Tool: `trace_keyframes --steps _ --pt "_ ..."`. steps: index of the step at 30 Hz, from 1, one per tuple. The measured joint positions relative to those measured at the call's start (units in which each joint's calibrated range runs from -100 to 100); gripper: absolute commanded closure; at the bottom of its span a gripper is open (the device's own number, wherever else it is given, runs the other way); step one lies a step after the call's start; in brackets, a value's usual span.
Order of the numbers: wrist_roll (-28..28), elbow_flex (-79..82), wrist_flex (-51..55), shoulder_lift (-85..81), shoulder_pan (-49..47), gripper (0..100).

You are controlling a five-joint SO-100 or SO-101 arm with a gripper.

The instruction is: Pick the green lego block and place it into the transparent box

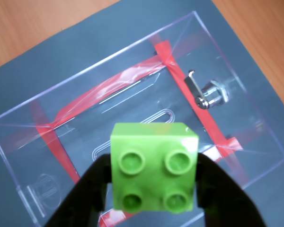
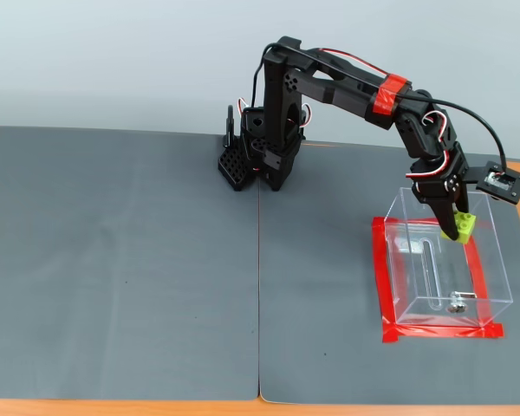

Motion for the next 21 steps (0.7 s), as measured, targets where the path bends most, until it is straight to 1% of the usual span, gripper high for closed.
trace_keyframes --steps 3,8,16,21 --pt "0.0 0.0 0.0 0.0 -0.2 70" --pt "0.0 0.0 0.0 0.0 -0.5 72" --pt "0.0 0.0 0.0 0.0 -0.5 81" --pt "0.0 0.0 0.0 0.0 -0.5 88"
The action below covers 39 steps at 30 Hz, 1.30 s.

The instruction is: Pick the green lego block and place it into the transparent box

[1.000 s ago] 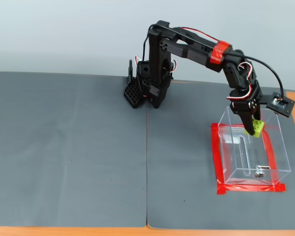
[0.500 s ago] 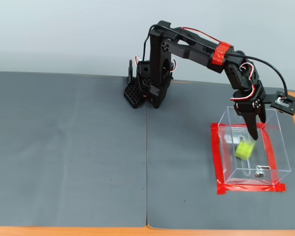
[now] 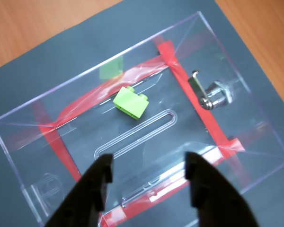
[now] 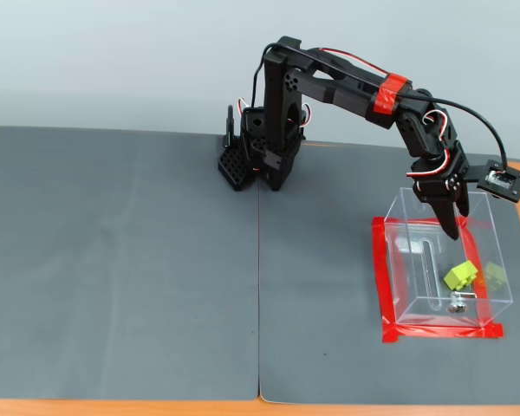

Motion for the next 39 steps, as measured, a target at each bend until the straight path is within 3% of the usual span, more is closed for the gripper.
trace_keyframes --steps 5,18,39 --pt "0.0 0.0 0.0 0.0 0.0 98" --pt "0.1 -0.9 0.0 -3.4 4.6 98" --pt "0.1 -0.8 0.0 -23.9 32.4 98"
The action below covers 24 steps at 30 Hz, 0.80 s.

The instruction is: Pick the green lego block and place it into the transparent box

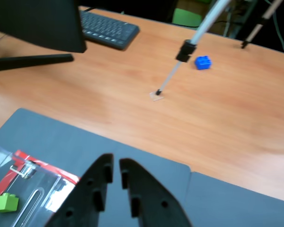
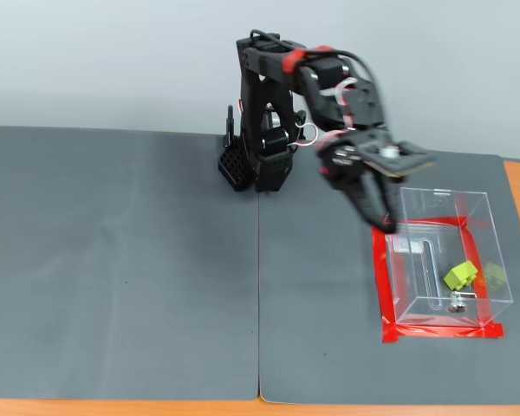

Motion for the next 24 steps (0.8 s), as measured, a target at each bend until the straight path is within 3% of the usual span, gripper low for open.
trace_keyframes --steps 18,24 --pt "0.3 28.5 0.0 -26.5 19.5 98" --pt "0.3 34.4 -0.1 -31.1 19.3 98"
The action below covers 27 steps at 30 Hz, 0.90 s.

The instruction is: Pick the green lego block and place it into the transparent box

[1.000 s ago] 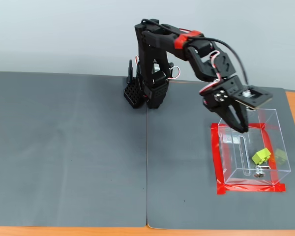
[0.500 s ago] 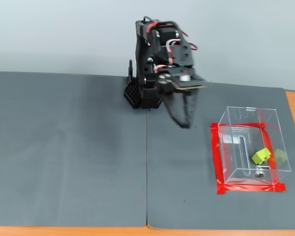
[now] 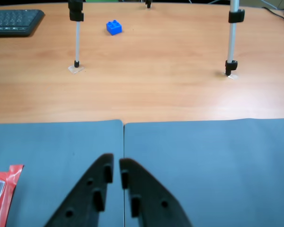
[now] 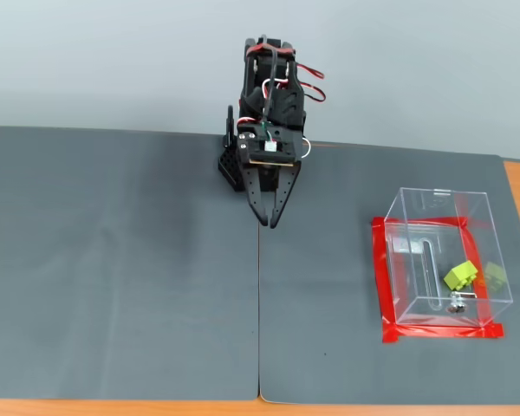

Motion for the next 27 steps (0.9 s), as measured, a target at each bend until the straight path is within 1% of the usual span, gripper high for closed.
trace_keyframes --steps 8,13,15,16,20,27 --pt "0.0 9.4 -0.2 -7.5 0.0 98" --pt "0.0 22.8 -0.3 -18.6 0.0 98" --pt "0.0 25.3 -0.3 -21.6 0.1 98" --pt "0.0 30.4 -0.3 -27.2 0.1 98" --pt "0.0 37.3 -0.1 -33.6 0.1 98" --pt "0.0 46.0 -0.3 -34.9 0.1 98"
